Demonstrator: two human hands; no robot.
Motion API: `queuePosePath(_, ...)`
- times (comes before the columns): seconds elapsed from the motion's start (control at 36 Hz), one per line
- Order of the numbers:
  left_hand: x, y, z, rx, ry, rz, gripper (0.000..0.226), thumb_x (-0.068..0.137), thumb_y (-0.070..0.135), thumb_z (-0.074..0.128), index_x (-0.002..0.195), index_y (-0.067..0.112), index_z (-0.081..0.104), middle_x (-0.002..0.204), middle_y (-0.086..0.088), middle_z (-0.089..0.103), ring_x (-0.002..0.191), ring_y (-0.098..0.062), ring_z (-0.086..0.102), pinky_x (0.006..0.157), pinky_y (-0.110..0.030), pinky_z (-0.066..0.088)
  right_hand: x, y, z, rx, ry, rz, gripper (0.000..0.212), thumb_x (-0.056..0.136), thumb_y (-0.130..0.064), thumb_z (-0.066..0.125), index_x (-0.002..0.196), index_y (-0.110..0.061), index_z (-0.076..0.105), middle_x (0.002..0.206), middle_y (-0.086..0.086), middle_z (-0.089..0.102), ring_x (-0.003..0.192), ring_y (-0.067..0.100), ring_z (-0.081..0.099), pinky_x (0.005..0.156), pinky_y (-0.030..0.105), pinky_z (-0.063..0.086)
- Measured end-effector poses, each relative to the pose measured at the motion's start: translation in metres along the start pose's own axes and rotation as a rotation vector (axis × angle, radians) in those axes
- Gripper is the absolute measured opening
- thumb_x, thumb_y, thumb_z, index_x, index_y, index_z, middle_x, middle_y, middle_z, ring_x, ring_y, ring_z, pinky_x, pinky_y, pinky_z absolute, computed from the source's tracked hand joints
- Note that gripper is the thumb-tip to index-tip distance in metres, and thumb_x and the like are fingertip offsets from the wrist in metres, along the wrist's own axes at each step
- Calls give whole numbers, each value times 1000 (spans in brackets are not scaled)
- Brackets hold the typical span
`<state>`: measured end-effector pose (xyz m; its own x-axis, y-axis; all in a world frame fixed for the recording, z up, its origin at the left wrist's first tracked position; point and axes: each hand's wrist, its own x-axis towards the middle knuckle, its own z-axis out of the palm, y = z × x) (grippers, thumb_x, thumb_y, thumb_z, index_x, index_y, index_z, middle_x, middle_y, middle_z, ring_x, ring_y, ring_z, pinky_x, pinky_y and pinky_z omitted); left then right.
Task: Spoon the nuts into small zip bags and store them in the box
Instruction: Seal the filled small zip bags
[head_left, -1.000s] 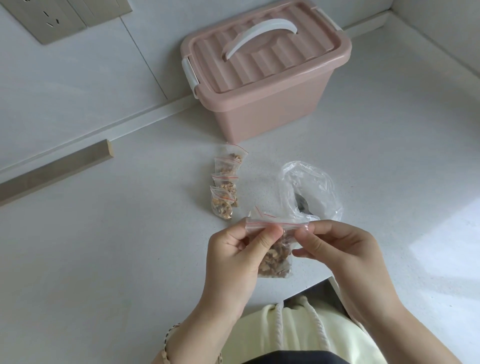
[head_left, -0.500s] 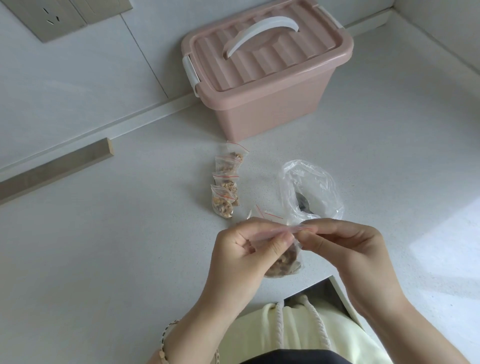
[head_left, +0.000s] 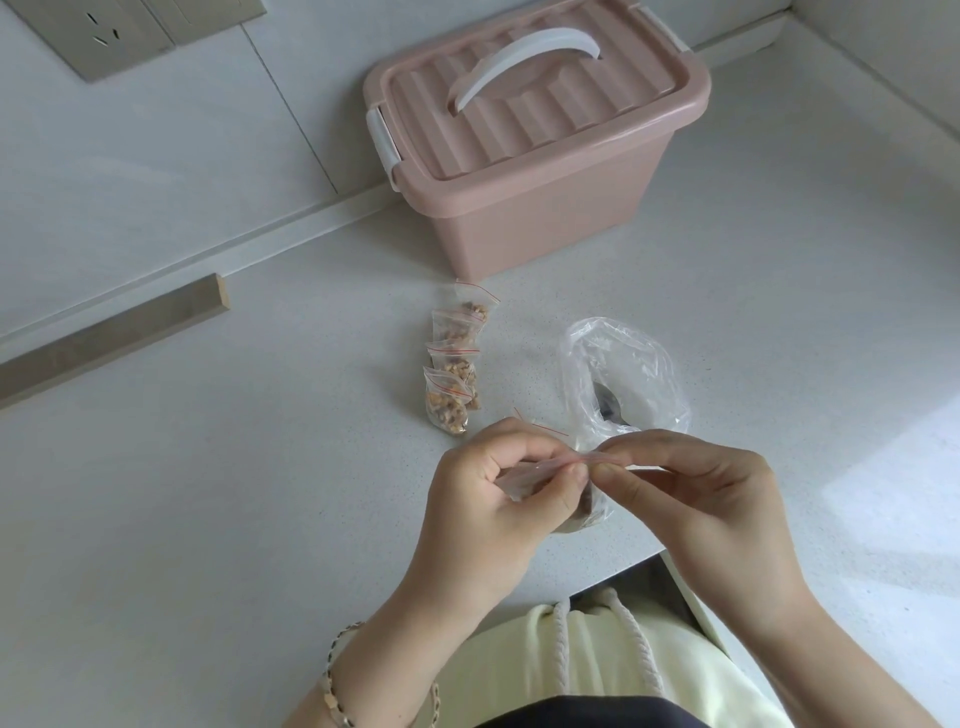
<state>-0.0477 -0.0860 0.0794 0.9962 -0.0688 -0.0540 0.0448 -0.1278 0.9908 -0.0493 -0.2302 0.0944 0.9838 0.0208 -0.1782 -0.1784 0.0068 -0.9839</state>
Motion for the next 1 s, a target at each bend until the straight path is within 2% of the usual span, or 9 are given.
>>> queuePosePath(0.17, 1, 3, -1, 132, -11, 97, 8, 77, 24, 64, 81, 19, 69, 79, 5, 66, 73, -7, 65, 68, -17, 49, 0, -3, -1, 24, -6, 48, 17, 75, 0, 71, 68, -15, 72, 72, 6, 71, 72, 17, 68, 67, 16, 49)
queuePosePath(0.28, -3, 6, -2, -108, -16, -83, 15, 72, 24, 72, 81, 12, 73, 82, -3, 74, 78, -16, 70, 71, -20, 53, 3, -3, -4, 88, 35, 121, 13, 75, -1, 66, 66, -10, 70, 65, 10, 68, 65, 18, 62, 67, 25, 48)
queuePosePath(0.39, -3, 8, -5, -236, 63, -225, 8, 64, 14, 80, 68, 17, 75, 71, -1, 73, 68, -8, 68, 64, -14, 50, 4, -2, -6, 98, 28, 140, 19, 76, 2, 63, 63, -10, 69, 63, 8, 67, 65, 17, 62, 69, 25, 49)
queuePosePath(0.53, -3, 8, -6, -257, 72, -247, 8, 59, 14, 74, 67, 15, 75, 64, 1, 70, 61, -7, 64, 62, -14, 48, 5, -2, -4, 132, 10, 150, 20, 75, 4, 61, 61, -8, 68, 60, 5, 66, 62, 14, 61, 65, 17, 49)
queuePosePath(0.64, -4, 8, -7, -264, 89, -231, 6, 59, 10, 73, 65, 8, 73, 61, -1, 69, 60, -7, 62, 61, -14, 47, 4, -3, -3, 155, 5, 146, 9, 69, -5, 64, 62, -8, 68, 58, 2, 66, 60, 11, 61, 64, 16, 49)
queuePosePath(0.72, -4, 10, -8, -254, 89, -259, 17, 58, 14, 76, 73, 7, 74, 72, -8, 73, 68, -13, 67, 67, -21, 52, 4, -4, -3, 158, 5, 139, 6, 65, -12, 64, 63, -7, 68, 59, 3, 66, 60, 12, 61, 63, 17, 49)
queuePosePath(0.78, -5, 12, -8, -268, 103, -294, 28, 47, 18, 85, 72, 11, 76, 74, -9, 73, 70, -14, 68, 67, -22, 53, 4, -4, -4, 144, 9, 134, 9, 63, -16, 65, 64, -7, 68, 60, 4, 66, 62, 13, 61, 64, 18, 49)
queuePosePath(0.89, -5, 14, -12, -335, 185, -329, 14, 48, 21, 72, 60, 17, 75, 66, -5, 72, 64, -15, 69, 65, -24, 57, 6, -2, -8, 123, 48, 125, 7, 68, -7, 65, 62, -7, 67, 60, 3, 66, 61, 12, 60, 64, 16, 47)
queuePosePath(1.0, -3, 13, -18, -322, 195, -304, 6, 57, 10, 72, 59, 15, 74, 67, -3, 72, 67, -16, 69, 69, -29, 58, 8, -3, -12, 130, 73, 115, 9, 61, -19, 65, 61, -11, 68, 61, 2, 67, 62, 10, 61, 63, 13, 47)
